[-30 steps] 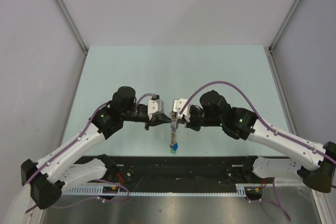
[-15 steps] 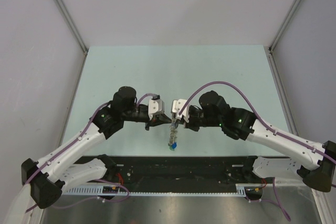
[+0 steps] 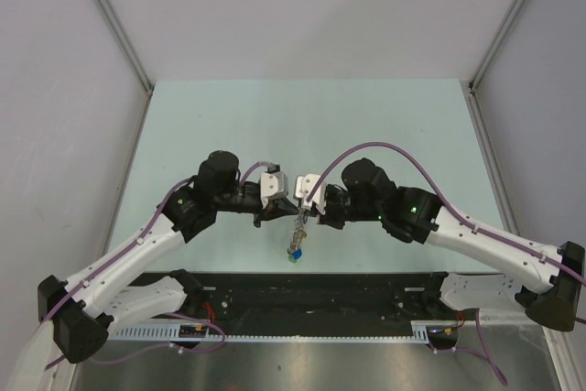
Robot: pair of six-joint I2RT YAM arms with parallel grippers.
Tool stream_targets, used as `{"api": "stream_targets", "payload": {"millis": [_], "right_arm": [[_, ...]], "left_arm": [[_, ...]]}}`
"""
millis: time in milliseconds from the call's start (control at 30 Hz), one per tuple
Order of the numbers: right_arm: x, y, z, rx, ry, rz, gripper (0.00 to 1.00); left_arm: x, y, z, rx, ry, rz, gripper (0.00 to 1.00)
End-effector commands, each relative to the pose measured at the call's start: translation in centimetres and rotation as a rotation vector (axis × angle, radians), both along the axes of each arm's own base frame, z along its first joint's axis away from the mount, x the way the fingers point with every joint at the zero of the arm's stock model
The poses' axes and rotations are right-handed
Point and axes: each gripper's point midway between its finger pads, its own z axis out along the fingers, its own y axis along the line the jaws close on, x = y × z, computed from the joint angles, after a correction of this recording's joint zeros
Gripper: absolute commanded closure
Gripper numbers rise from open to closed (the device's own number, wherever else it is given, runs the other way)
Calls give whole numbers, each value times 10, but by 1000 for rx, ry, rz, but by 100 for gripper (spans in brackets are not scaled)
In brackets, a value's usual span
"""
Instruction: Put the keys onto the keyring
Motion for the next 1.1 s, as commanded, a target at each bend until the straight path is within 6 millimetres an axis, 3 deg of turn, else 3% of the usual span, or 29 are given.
{"api": "stream_targets", "payload": {"millis": [0,500,1067], "right_arm": [[-5,21,45,121,-81,53,100],[0,12,38,63,-129,15,100],[-1,7,26,12,-112,-7,100]], "left_arm": [[5,-8,30,-66,-51,11,100],[10,-9,29,-29,125,110,100],[19,-3,56,-178,179,256,100]]}}
